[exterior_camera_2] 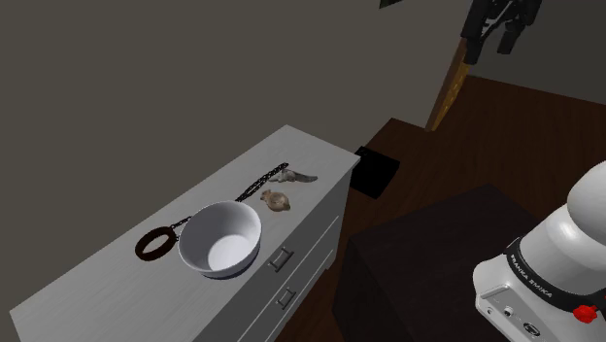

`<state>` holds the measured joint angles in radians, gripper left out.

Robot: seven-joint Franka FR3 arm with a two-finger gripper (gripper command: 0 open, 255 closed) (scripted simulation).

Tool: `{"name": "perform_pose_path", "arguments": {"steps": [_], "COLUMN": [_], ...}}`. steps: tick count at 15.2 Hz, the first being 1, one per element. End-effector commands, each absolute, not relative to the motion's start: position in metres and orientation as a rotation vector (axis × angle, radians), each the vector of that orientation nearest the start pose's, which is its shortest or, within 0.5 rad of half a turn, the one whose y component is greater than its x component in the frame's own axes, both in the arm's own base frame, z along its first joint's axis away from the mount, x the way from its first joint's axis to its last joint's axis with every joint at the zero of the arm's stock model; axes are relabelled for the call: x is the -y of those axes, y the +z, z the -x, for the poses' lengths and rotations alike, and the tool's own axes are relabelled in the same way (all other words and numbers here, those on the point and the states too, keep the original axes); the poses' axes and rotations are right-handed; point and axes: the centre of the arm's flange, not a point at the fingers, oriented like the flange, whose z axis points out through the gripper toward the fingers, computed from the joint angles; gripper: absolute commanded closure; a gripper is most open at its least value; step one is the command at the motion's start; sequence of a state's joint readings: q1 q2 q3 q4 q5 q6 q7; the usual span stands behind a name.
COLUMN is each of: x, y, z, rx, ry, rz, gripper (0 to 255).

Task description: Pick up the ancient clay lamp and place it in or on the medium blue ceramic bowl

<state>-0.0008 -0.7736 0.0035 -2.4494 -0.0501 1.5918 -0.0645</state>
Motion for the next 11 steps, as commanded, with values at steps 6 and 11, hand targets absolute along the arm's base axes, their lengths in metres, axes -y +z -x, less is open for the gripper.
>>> {"name": "perform_pose_path", "arguments": {"steps": [6, 11], "x": [-0.04, -0.085], "y": [0.5, 0.456], "z": [-0.33, -0.351], "rx": [0.123, 0.136], "ry": [0.141, 0.146], "rz": [3.189, 3.191], "gripper": [0, 0]}}
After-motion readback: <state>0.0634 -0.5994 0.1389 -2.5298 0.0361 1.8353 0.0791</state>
